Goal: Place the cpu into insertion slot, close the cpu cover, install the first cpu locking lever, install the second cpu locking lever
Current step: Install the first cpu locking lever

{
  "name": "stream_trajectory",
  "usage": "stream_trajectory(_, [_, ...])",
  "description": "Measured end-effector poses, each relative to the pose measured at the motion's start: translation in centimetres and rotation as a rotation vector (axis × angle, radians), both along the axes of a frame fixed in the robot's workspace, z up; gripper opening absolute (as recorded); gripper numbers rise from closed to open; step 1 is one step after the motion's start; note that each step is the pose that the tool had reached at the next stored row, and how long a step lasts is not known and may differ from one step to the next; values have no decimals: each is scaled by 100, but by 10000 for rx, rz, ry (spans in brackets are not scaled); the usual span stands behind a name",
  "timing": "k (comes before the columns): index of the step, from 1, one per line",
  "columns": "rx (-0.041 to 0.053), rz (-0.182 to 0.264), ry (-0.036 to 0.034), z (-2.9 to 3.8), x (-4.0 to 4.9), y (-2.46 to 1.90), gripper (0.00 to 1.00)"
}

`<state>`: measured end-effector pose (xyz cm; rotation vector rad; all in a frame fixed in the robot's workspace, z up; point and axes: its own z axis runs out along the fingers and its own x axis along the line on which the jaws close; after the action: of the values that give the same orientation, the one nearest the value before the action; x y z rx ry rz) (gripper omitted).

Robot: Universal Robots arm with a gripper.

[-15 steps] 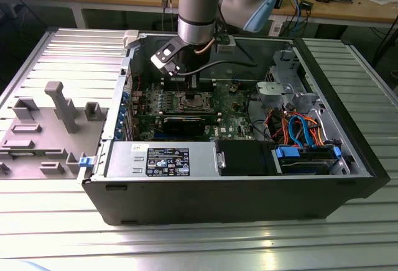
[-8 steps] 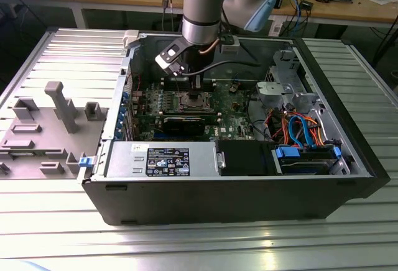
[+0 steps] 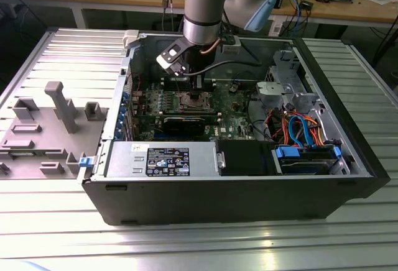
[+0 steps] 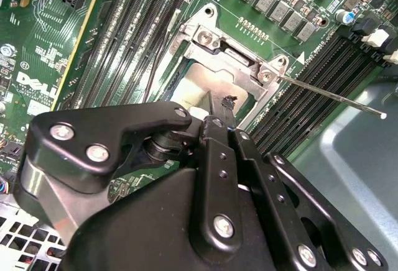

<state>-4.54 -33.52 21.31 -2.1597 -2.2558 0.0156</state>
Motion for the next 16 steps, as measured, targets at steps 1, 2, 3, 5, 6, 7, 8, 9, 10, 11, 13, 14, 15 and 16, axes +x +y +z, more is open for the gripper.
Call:
stream_trajectory(1, [0,0,0,0,0,0,11])
stream_trajectory(2, [0,0,0,0,0,0,11])
stream_trajectory(3, [0,0,0,0,1,0,11])
stream_trajectory(5, [0,0,0,0,1,0,11])
stream_trajectory(6, [0,-1,0,0,1,0,11])
stream_trajectory(7, [0,0,0,1,2,1,11])
stream_trajectory(8, [1,0,0,5,2,1,11])
stream_trajectory(9, [-1,0,1,13,1,0,11])
stream_trajectory(10, [0,-1,0,24,1,0,11])
stream_trajectory(11, [1,-1,-1,31,1,0,11])
stream_trajectory(13, [0,0,0,41,1,0,11])
stream_trajectory(14, [0,0,0,50,1,0,11])
stream_trajectory(15, [0,0,0,60,1,0,11])
stream_trajectory(16, [2,0,-1,66,2,1,11])
